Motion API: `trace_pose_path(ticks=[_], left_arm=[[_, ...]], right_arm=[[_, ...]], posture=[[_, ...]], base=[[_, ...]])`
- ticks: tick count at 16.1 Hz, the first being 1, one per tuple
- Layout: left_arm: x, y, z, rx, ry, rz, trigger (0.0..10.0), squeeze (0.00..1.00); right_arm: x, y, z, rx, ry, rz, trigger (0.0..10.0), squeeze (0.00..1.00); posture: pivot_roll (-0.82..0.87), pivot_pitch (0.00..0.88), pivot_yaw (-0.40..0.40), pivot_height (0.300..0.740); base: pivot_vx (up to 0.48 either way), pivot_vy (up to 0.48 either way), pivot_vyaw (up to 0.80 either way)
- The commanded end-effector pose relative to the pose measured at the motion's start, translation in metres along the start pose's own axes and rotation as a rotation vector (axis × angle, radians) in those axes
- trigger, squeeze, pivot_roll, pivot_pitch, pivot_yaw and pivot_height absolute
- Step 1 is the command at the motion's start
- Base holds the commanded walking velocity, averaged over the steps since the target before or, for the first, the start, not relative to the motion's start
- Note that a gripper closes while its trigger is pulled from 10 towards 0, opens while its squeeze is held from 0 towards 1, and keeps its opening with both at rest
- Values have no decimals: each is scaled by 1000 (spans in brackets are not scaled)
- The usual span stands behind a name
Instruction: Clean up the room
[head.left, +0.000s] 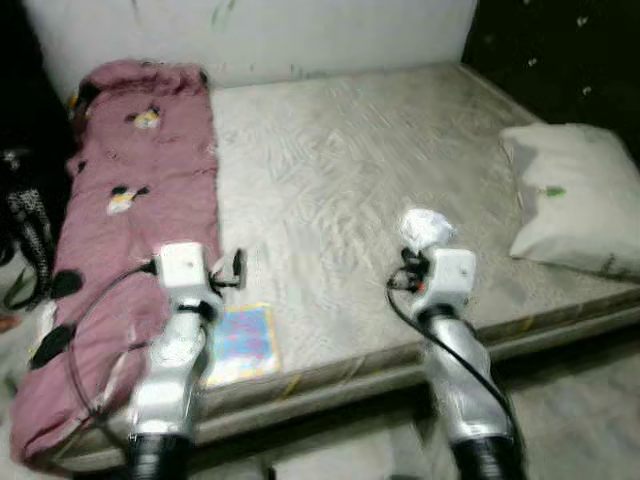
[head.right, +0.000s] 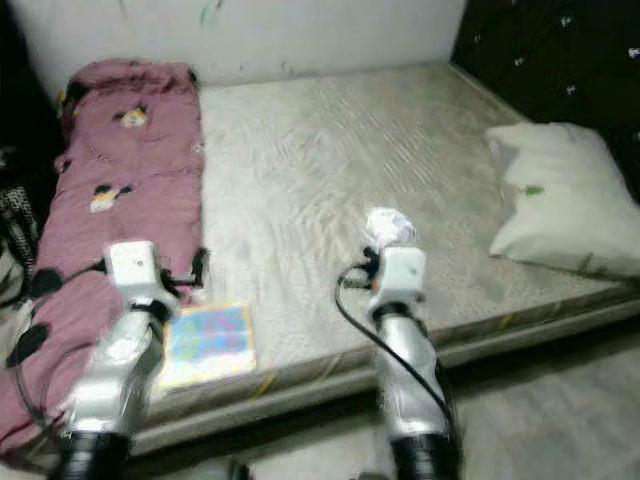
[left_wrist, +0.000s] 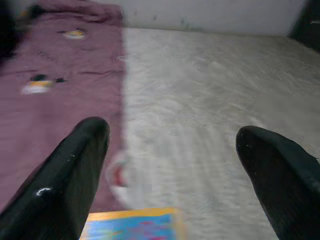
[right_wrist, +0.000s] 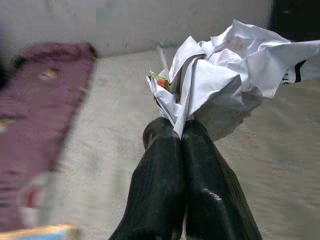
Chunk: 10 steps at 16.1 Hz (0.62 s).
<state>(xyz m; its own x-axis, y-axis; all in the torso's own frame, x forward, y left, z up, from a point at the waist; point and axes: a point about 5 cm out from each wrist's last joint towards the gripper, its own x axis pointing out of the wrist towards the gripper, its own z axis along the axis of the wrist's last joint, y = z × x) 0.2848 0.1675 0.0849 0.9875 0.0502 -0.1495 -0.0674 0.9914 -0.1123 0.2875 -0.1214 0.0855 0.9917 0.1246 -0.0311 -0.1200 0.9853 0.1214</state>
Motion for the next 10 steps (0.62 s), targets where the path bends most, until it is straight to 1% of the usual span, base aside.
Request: trace_pose_path(ticks=[1, 10], left_arm=[[0, -4, 1, -2, 1, -13, 10000, 0], [1, -4, 2, 1, -1, -11, 10000, 0]], right_arm=[[0, -3, 4, -19, -16, 5, 10000, 0], [1, -3, 5, -20, -19, 3, 10000, 0]], posture=[[2, 0, 44, 740], [2, 0, 45, 740]], base=[[0, 382, 694], [0, 384, 800]])
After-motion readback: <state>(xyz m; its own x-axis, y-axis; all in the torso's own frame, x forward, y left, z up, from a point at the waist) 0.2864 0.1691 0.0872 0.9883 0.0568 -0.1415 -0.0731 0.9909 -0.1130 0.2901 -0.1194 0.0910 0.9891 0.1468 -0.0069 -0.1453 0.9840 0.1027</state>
